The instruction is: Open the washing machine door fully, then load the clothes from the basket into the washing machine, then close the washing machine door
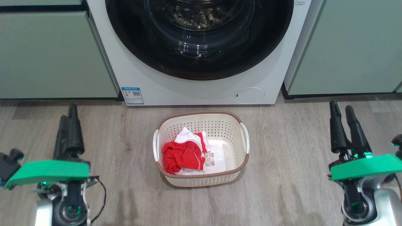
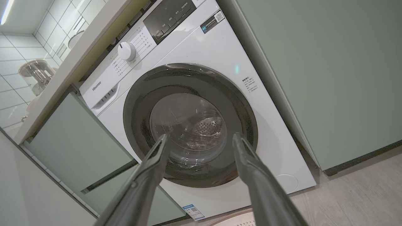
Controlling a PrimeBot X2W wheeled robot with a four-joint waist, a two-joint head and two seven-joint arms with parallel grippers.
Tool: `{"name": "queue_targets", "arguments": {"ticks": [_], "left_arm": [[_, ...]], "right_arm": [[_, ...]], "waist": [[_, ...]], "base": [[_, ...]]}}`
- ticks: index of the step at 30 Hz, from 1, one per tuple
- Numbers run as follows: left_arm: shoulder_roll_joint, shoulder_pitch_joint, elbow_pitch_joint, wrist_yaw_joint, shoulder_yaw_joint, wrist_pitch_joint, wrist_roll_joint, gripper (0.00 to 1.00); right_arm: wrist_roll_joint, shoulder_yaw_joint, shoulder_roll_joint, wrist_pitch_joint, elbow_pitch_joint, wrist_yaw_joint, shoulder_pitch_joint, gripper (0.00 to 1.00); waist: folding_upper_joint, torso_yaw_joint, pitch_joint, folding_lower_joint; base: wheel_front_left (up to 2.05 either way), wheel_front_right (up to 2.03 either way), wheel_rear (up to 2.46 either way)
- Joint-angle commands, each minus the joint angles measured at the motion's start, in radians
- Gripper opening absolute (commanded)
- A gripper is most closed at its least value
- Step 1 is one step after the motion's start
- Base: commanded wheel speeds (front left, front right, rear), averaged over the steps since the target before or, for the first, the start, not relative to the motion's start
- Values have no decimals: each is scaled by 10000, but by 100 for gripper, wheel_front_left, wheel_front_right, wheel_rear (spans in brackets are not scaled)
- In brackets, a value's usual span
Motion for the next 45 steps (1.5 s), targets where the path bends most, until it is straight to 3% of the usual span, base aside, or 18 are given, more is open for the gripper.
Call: {"name": "queue_targets", "arguments": {"ticks": [1, 6, 19, 28, 37, 45], "left_arm": [[113, -528, -559, 71, 46, -121, 397, 100], [118, -504, -944, 332, -598, -268, 1566, 100], [183, -336, -803, 900, -2459, -678, 4820, 100], [482, -254, 112, 1285, -3327, -970, 5956, 100], [556, -283, 690, 1134, -3705, -1204, 6840, 100], [491, -258, 1171, 1748, -3785, -1438, 7881, 100]], "right_arm": [[-436, 185, -96, -141, -520, 0, -572, 100], [-1335, 293, -103, -289, -700, 0, -567, 100], [-2300, 468, -122, -704, -134, 0, -279, 100], [-2622, 936, -136, -999, 1042, 0, -186, 100], [-3361, 822, -147, -1237, 1543, 0, -293, 100], [-4090, 834, -158, -1474, 1732, 0, -392, 100]], "waist": [[0, -2, -3, 0], [0, -3, -17, 0], [0, -90, -160, 0], [0, -210, -224, 0], [0, -243, -265, 0], [0, -264, -302, 0]], "base": [[0, 0, 0], [0, 0, 0], [0, 0, 0], [0, 0, 0], [0, 0, 0], [0, 0, 0]]}}
